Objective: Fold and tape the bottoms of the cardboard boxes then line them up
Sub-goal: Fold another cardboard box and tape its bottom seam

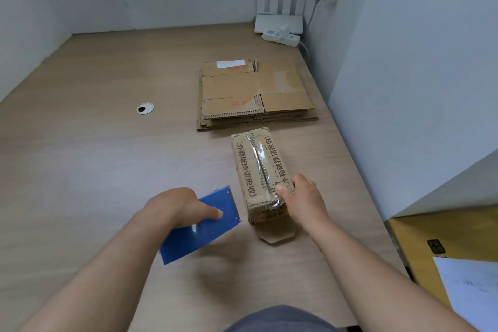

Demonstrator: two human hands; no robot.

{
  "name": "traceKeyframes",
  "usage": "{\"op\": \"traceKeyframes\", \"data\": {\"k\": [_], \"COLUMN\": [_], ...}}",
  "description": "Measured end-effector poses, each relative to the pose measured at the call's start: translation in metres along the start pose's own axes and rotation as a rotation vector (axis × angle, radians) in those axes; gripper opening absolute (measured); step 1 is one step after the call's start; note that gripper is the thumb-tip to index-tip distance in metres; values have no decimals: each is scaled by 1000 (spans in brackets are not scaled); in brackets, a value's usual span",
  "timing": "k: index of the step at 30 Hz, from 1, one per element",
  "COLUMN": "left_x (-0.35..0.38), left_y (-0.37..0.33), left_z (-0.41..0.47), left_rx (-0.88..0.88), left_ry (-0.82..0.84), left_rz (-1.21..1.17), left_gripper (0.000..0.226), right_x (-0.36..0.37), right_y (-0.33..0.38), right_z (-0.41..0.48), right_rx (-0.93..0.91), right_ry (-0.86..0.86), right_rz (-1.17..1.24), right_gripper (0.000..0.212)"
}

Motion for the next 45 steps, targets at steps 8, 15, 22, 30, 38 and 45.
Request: {"op": "traceKeyframes", "data": {"k": [8, 15, 22, 30, 38, 45], "left_x": [-30, -26, 23, 50, 58, 61], "left_y": [-33, 8, 44, -77, -70, -62], "left_z": [-12, 3, 6, -36, 4, 9], "left_rx": [-36, -75, -128, 381, 78, 96], "left_ry": [-449, -552, -597, -588, -425, -468], "left_rz": [535, 308, 156, -462, -635, -643], "left_gripper": [19, 32, 49, 33, 41, 47], "right_x": [-1, -2, -13, -13, 5, 7], "right_y": [5, 8, 5, 19, 37, 21], "right_z": [-4, -4, -11, -14, -16, 2], "right_rx": [12, 57, 33, -103, -101, -77], "right_ry": [16, -13, -43, -76, 8, 118], "right_rz": [-16, 92, -34, -217, -378, -139], "right_gripper": [36, 34, 48, 28, 74, 37]}}
Point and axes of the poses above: each hand's wrist, its own z-axis towards the middle knuckle, its own x-axis out of the palm, y = z × x, the point moved 7 cm from there along z, towards the middle knuckle, and after that the axes turned 4 degrees about z, right-handed, at the moved point
